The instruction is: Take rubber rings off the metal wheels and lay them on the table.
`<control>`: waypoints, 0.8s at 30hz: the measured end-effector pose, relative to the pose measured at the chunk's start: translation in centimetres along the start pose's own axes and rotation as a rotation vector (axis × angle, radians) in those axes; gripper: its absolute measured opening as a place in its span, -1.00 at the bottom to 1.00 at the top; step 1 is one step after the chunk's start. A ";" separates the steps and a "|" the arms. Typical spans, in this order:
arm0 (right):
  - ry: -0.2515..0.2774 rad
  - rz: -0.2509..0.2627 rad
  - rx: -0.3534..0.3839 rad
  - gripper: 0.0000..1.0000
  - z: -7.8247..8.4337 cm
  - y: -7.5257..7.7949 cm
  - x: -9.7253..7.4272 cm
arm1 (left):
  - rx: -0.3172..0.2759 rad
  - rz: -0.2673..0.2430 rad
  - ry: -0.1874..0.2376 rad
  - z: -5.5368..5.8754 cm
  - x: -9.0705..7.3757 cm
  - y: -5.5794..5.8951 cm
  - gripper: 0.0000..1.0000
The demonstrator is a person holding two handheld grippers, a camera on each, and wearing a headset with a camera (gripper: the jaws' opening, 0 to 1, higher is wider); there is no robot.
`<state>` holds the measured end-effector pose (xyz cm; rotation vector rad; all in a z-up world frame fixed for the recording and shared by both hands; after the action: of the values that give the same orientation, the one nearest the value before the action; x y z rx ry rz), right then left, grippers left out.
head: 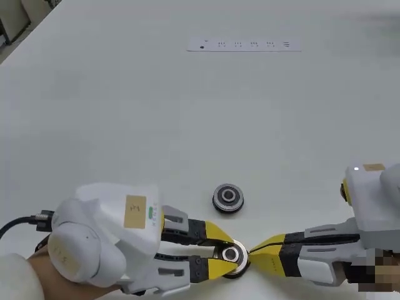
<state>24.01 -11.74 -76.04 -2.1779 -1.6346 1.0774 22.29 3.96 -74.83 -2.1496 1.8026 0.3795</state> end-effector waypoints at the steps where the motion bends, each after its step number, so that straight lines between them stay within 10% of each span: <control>1: 0.003 0.000 0.002 -1.00 0.0 0.0 0.0 | 0.000 0.000 0.000 0.0 0.0 0.0 -0.71; 24: 0.023 -0.010 0.027 -1.00 -0.5 -0.1 -0.1 | -0.010 0.005 0.024 0.3 0.0 -0.2 -0.71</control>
<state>24.21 -11.64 -75.61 -2.1556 -1.6098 1.0611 22.44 4.13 -75.10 -2.1657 1.8231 0.3670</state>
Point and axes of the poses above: the centre of the closed fingertips' face, and the gripper's own axes: x roughly forward along the fingers, y roughly to its right, z roughly out of its underside, the point moved 9 cm from there along -x, roughly backward along the fingers, and after that the axes turned 6 degrees about y, right-handed, at the moved point
